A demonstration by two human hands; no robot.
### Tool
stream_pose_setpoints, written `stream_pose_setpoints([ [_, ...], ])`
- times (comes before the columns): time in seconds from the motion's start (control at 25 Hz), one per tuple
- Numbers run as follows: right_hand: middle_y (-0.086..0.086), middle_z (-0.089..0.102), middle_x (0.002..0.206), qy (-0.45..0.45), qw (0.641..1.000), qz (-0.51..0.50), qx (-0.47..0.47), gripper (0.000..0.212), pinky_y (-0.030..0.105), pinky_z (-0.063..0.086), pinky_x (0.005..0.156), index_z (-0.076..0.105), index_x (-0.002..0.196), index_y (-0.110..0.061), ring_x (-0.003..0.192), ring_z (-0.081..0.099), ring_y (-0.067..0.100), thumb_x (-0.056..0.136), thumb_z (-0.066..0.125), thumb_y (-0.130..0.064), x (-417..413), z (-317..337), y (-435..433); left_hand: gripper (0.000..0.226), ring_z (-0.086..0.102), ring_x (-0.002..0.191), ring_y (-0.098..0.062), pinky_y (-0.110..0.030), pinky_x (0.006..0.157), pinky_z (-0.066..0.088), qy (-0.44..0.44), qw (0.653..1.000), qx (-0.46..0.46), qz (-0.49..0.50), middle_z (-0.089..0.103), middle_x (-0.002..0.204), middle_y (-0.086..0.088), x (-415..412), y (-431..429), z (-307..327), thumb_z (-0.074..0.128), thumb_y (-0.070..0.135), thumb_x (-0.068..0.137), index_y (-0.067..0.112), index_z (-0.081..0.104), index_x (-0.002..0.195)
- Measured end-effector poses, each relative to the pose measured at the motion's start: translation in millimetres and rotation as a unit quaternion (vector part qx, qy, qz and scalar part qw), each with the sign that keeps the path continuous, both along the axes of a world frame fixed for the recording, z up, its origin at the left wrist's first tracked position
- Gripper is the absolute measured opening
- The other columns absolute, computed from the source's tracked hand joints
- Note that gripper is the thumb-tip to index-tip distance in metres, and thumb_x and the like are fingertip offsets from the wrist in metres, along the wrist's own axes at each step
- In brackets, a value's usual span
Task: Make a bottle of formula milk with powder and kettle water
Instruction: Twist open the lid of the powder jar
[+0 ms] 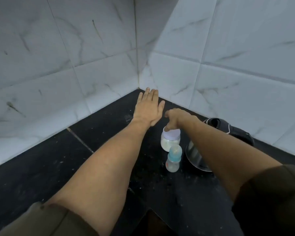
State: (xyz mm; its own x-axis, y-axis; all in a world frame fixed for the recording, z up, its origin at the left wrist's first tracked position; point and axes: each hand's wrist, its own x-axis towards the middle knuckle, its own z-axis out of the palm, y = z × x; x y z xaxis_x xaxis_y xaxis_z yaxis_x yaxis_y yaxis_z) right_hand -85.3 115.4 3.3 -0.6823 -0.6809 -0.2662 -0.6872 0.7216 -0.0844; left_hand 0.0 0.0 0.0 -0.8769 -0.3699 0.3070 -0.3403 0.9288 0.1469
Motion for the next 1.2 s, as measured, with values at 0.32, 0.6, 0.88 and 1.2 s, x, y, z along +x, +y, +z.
stream_pose_setpoints([
  [0.32, 0.009, 0.057, 0.145, -0.014, 0.99, 0.024, 0.135, 0.084, 0.047, 0.054, 0.101, 0.046, 0.154, -0.024, 0.125, 0.06, 0.034, 0.081, 0.085, -0.038, -3.3, -28.3, -8.4, 0.065, 0.007, 0.162, -0.025, -0.046, 0.131, 0.007, -0.058, 0.998, 0.008, 0.006, 0.02, 0.173, -0.011, -3.9, -10.3, -26.3, 0.019, 0.043, 0.112, 0.005, 0.018, 0.165],
  [0.6, 0.007, 0.065, 0.125, 0.0, 0.995, 0.043, 0.089, 0.078, 0.043, 0.06, 0.088, 0.057, 0.143, -0.023, 0.103, 0.066, 0.03, 0.073, 0.088, -0.04, 2.2, -14.5, -15.2, 0.064, 0.008, 0.161, -0.024, -0.042, 0.131, 0.009, -0.045, 0.997, 0.07, -0.007, 0.02, 0.173, -0.011, 15.9, -22.5, -23.3, 0.034, 0.027, 0.108, 0.005, 0.017, 0.165],
  [0.88, 0.004, 0.068, 0.109, -0.007, 0.996, 0.091, 0.0, 0.07, 0.044, 0.064, 0.086, 0.067, 0.128, -0.022, 0.077, 0.066, 0.023, 0.067, 0.091, -0.046, 56.5, 24.3, -39.8, 0.094, 0.028, 0.156, -0.027, -0.043, 0.123, 0.032, -0.098, 0.978, 0.183, 0.025, 0.032, 0.169, -0.008, 98.8, -49.7, -25.7, 0.072, 0.033, 0.085, 0.016, 0.025, 0.165],
  [1.2, 0.003, 0.069, 0.094, -0.028, 0.99, 0.137, -0.009, 0.058, 0.041, 0.065, 0.079, 0.072, 0.104, -0.018, 0.075, 0.07, 0.023, 0.061, 0.092, -0.051, 131.3, 20.6, -59.5, 0.095, 0.067, 0.109, -0.017, -0.034, 0.094, 0.055, -0.07, 0.946, 0.309, 0.069, 0.07, 0.119, 0.011, 165.9, -39.7, -58.5, 0.091, 0.067, 0.052, 0.031, 0.059, 0.134],
])
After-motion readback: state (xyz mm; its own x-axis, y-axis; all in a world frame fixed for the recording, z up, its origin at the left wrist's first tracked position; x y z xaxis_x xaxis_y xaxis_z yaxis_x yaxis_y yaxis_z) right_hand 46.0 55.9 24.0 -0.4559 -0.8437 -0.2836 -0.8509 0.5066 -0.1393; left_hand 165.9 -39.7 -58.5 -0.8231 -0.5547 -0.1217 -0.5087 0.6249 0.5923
